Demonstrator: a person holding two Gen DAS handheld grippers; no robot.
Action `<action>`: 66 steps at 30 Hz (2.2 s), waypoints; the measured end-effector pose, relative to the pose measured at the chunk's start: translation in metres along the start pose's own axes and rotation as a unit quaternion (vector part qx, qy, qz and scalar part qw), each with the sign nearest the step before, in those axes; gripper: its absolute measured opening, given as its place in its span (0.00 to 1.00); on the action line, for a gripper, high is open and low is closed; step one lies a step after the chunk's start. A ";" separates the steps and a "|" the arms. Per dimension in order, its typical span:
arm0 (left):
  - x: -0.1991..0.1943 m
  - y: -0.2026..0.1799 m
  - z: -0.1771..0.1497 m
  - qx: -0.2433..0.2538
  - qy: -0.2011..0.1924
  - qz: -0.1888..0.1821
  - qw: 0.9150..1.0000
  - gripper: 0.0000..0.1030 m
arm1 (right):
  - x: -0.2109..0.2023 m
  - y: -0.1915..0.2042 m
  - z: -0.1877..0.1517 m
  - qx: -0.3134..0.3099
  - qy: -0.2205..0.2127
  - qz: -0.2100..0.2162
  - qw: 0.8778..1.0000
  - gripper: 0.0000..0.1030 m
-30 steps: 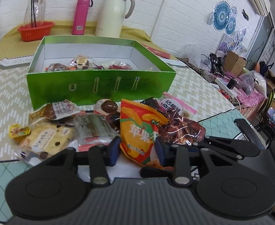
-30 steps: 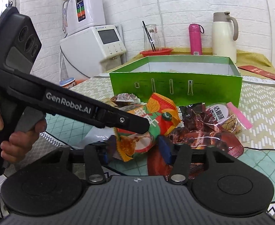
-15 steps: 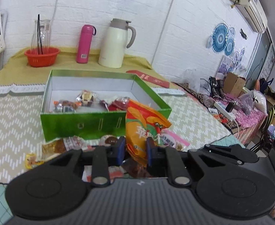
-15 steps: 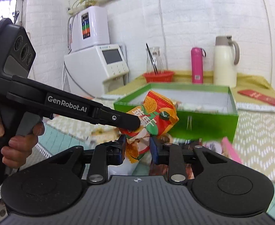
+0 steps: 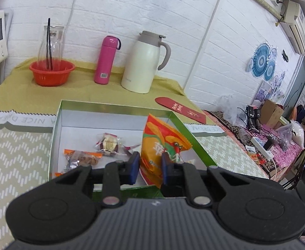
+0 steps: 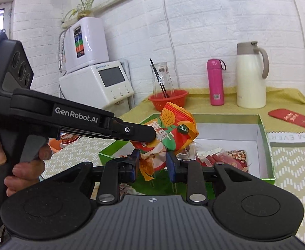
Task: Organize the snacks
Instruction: 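Carry the orange chip bag over the green box and release it with the right tool, then move the right tool back to the snack pile and grasp the red-wrapped bar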
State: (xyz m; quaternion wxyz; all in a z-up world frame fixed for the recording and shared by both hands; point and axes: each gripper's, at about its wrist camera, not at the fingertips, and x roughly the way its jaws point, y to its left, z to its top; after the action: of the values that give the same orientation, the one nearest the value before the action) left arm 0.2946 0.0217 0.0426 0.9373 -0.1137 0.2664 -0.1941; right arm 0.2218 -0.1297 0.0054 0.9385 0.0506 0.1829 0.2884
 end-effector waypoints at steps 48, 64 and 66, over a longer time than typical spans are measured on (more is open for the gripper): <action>-0.118 0.025 -0.093 -0.037 0.031 0.081 0.996 0.93 | -0.079 0.054 -0.040 -0.009 0.067 -0.001 0.998 1.00; -0.116 0.067 -0.118 -0.015 0.044 0.100 0.994 0.93 | -0.012 0.061 -0.056 0.037 0.102 -0.029 0.994 1.00; -0.120 0.075 -0.121 -0.030 0.045 0.099 0.994 0.93 | -0.001 0.061 -0.055 0.039 0.105 -0.036 0.993 1.00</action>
State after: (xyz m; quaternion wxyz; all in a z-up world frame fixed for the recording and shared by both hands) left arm 0.1575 0.1269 -0.0271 0.9351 -0.1056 0.3240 -0.0969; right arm 0.1688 -0.0805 -0.0335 0.9212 0.0500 0.2935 0.2506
